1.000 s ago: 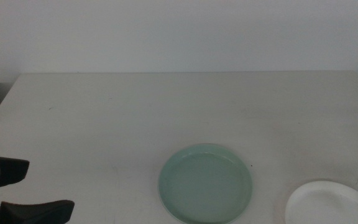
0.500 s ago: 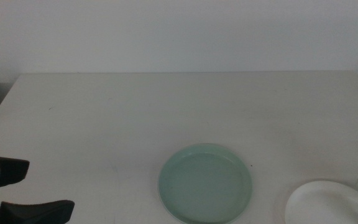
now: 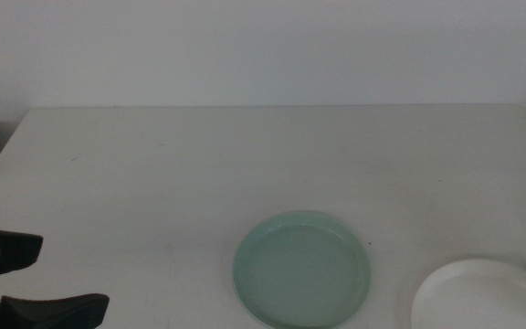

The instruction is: Stack the three bowls on top of each other.

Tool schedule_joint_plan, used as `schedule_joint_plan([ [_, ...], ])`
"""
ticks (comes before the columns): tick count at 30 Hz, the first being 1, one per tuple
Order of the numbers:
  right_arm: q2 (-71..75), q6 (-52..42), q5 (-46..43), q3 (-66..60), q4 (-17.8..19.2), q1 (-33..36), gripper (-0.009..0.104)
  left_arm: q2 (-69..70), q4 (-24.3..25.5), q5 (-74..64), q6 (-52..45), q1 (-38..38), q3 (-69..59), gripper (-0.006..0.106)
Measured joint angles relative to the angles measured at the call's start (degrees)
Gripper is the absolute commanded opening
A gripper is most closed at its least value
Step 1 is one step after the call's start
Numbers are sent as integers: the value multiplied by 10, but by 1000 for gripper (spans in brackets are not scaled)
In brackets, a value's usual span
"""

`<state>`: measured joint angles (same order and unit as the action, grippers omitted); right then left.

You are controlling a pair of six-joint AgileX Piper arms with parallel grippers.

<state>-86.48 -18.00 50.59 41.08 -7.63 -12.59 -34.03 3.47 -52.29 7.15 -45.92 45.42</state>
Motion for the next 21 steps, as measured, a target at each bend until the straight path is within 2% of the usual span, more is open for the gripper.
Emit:
schedule_joint_plan([
  [3,57,28,41,26,-10,0,-1,0,0,0,0,0,0,105],
  [9,134,154,99,121,-23,14,-1,0,0,0,0,0,0,105],
  [11,137,167,114,150,-25,35,-1,0,0,0,0,0,0,105],
  [16,113,188,123,203,-58,122,-1,0,0,0,0,0,0,105],
  [21,46,222,99,246,-60,211,-1,0,0,0,0,0,0,105],
])
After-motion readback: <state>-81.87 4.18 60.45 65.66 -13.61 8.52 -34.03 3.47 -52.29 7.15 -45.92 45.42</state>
